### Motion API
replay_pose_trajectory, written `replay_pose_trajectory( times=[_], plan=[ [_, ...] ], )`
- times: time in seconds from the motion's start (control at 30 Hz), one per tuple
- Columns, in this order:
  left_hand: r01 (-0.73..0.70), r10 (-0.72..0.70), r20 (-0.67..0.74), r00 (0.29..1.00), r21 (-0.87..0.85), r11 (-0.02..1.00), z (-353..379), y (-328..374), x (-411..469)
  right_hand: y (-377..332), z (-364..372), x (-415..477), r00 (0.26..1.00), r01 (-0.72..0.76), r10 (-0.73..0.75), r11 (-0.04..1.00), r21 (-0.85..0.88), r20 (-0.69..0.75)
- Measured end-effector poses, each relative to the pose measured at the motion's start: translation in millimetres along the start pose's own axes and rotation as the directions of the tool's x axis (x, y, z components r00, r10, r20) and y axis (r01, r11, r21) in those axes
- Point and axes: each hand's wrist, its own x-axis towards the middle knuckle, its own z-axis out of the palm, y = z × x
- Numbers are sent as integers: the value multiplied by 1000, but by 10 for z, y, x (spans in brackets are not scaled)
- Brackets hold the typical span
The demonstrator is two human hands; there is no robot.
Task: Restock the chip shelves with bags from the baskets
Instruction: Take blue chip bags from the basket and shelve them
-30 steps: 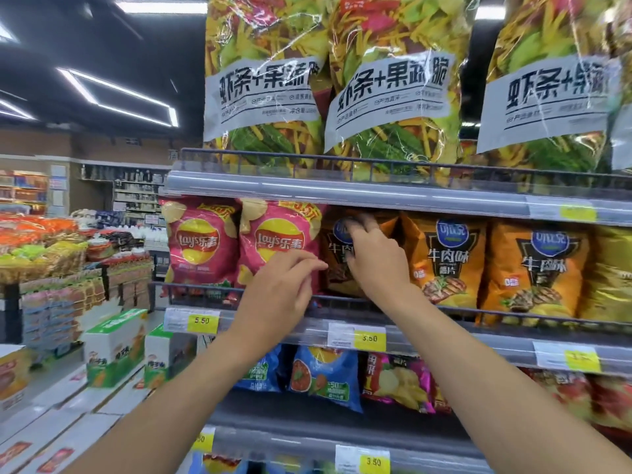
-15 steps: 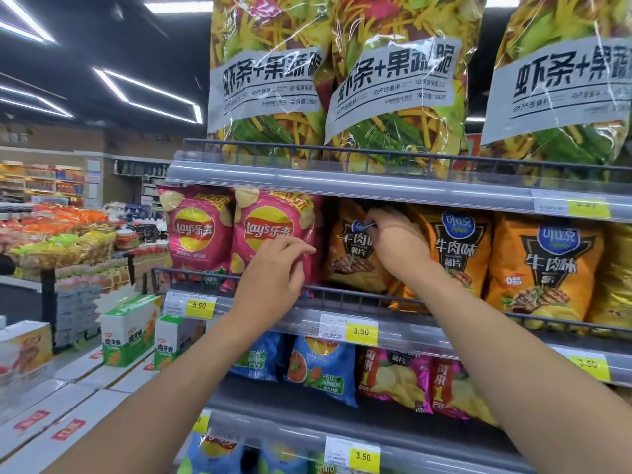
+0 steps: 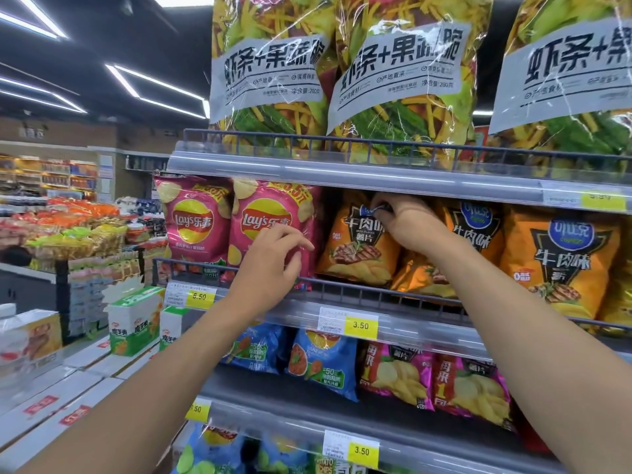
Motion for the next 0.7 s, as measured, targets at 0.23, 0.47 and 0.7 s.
replay_pose_trajectory(
  times=[0.23, 0.47, 0.7],
  plan=[
    [-106, 104, 67, 992, 18, 994, 32, 314, -11, -176, 239, -21, 999, -10, 18, 988, -154, 51],
    [65, -39, 262, 964, -93, 993, 258, 592, 267, -202, 24, -745, 941, 182, -191, 982, -57, -279],
    [184, -192, 479, 857, 62, 981, 561, 755, 369, 361, -30, -1215, 928, -185, 117, 968, -167, -353]
  ],
)
